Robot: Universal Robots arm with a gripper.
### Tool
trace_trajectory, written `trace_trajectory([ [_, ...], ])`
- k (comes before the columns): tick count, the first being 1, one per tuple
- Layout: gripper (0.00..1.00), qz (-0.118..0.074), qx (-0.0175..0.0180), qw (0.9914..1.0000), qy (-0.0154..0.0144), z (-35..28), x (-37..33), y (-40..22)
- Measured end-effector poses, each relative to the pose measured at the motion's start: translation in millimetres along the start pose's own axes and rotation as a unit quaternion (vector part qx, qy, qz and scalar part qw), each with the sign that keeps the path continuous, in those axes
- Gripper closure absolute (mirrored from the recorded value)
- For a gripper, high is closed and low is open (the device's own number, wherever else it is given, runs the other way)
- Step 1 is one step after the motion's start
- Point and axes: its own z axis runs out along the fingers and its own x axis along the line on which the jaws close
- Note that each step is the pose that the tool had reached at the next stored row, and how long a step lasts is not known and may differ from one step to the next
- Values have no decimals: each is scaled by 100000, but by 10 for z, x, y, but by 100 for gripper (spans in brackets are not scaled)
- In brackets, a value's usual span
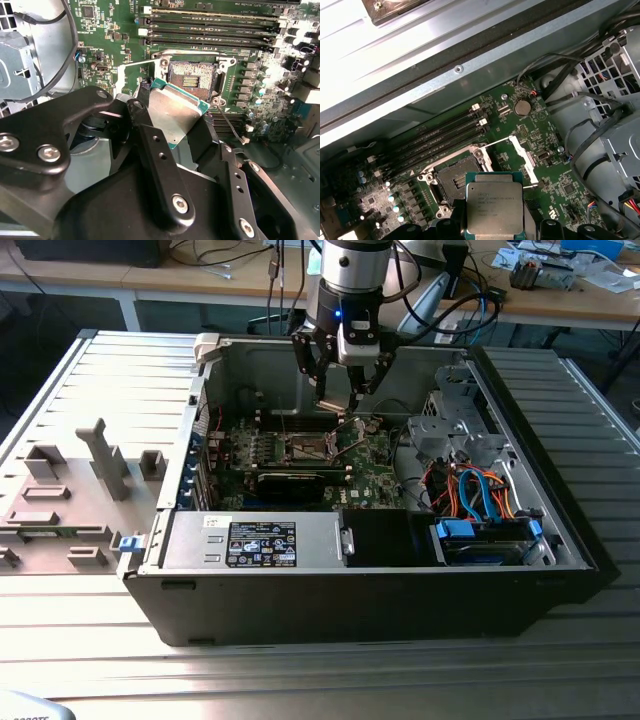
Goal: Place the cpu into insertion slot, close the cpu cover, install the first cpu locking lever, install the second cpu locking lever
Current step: 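Place the cpu into insertion slot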
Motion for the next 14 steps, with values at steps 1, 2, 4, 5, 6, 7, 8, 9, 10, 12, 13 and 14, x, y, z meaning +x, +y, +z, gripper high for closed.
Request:
trace_trajectory([
  [1, 46, 35, 3, 100000, -2, 0, 0, 0],
  [2, 46, 68, 10, 100000, -1, 0, 0, 0],
  [4, 46, 164, 24, 100000, -7, 0, -1, 1],
  [5, 46, 194, 24, 100000, -9, 0, -1, 1],
  [6, 46, 220, 31, 100000, -12, 0, -2, 1],
  [7, 46, 249, 37, 100000, -12, 0, -2, 1],
  [8, 46, 286, 43, 100000, -14, 0, -2, 1],
  [9, 46, 315, 45, 99999, -17, 0, -2, 1],
  [10, 46, 355, 51, 99999, -20, 0, -2, 1],
  [12, 46, 434, 63, 99999, -23, 0, -3, 1],
  [13, 46, 458, 66, 99999, -26, 0, -3, 2],
  [14, 46, 488, 71, 99999, -28, 0, -3, 2],
])
